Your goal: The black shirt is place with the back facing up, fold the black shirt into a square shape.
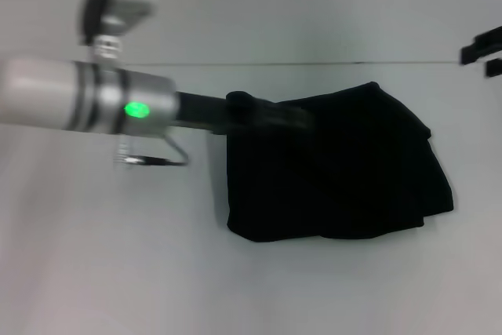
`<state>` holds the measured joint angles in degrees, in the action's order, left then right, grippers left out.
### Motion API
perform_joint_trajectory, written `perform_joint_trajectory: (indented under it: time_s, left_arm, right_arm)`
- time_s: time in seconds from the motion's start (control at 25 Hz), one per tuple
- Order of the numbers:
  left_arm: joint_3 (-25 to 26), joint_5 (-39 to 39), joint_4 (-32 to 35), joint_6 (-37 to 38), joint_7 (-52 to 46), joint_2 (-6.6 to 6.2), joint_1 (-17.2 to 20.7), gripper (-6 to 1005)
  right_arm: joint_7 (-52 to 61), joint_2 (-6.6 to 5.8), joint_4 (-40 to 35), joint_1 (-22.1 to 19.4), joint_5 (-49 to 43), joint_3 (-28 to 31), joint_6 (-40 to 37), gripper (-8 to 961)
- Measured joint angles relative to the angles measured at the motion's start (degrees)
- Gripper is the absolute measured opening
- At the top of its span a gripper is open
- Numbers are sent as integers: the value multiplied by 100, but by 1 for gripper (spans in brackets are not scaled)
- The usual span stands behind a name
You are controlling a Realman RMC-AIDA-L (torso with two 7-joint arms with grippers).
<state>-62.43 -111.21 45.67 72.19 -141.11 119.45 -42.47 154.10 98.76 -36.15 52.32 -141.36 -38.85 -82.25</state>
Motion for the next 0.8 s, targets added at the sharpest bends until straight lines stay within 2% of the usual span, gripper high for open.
perform_joint_trajectory:
  time_s: [0.12, 0.24, 0.36, 0.44, 0.52, 0.8]
  left_arm:
    - [552, -31, -137, 235, -242, -242, 139, 808]
    - [1336, -213, -177, 447, -274, -346, 280, 856]
    - [1830, -350, -160, 594, -275, -398, 379, 874]
    - [1977, -399, -160, 678, -264, -421, 416, 886]
    - [2078, -425, -164, 737, -236, -421, 465, 886]
    - [2157, -416, -203, 714, -213, -395, 531, 886]
  right_arm:
    - [-48, 168, 62, 119, 3, -223, -1, 594]
    - [-364, 437, 67, 243, 2, -408, 12, 594]
    - [-838, 713, 61, 346, 0, -546, 133, 594]
    - [-1094, 885, 42, 385, -1, -632, 271, 594]
    - [-1378, 1066, 24, 400, -2, -756, 476, 594]
    - [-2358, 1545, -22, 404, 13, -1305, 1106, 594]
